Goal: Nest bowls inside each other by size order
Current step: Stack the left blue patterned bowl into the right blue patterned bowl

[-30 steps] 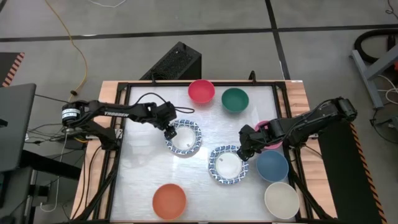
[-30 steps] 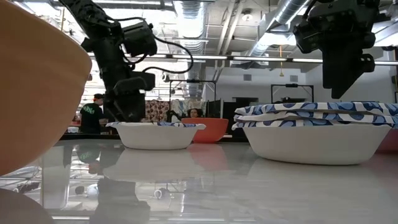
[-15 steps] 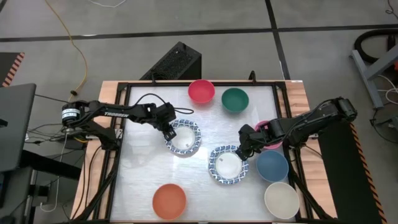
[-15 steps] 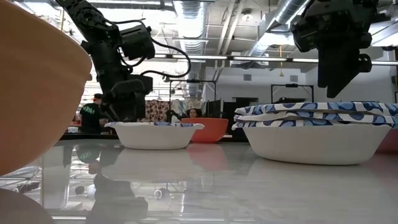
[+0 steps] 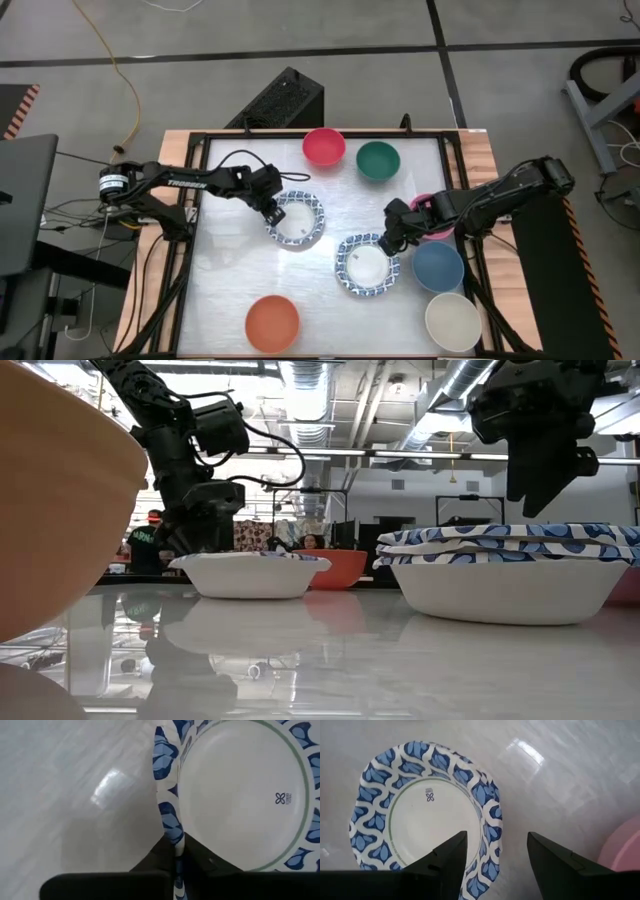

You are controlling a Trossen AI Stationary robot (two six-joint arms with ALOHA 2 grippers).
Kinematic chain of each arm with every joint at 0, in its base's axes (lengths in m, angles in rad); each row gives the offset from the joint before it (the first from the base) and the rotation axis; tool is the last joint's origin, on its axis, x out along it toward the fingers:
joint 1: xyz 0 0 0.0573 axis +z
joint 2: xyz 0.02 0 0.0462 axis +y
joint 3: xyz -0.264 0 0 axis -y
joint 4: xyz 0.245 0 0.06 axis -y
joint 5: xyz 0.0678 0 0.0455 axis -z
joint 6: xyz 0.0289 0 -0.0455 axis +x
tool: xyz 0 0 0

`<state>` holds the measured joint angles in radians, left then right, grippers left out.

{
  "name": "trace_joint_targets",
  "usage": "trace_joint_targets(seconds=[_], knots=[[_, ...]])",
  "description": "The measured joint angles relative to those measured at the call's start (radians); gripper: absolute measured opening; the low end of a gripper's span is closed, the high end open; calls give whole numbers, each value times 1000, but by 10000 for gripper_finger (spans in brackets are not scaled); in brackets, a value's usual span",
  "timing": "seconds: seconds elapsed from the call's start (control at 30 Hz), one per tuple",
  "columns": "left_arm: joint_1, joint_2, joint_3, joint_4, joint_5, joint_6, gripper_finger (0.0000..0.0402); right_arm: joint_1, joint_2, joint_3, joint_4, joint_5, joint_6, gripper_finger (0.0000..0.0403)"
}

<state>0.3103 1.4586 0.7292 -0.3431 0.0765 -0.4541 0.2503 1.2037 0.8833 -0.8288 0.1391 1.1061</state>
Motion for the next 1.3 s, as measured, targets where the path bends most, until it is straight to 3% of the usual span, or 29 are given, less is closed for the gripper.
trace_joint_targets(seconds=[0.23,0.53,0.77,1.3], knots=[[-7,0,0,45,3,-106,2,-36,0,0,-1,30,99,228],[-22,0,74,42,-10,-117,2,-121,0,-1,68,80,97,228],[-21,0,148,42,-11,-131,2,-194,0,-1,244,102,10,228],[-21,0,256,51,-11,-160,2,-247,0,-1,396,137,-199,228]])
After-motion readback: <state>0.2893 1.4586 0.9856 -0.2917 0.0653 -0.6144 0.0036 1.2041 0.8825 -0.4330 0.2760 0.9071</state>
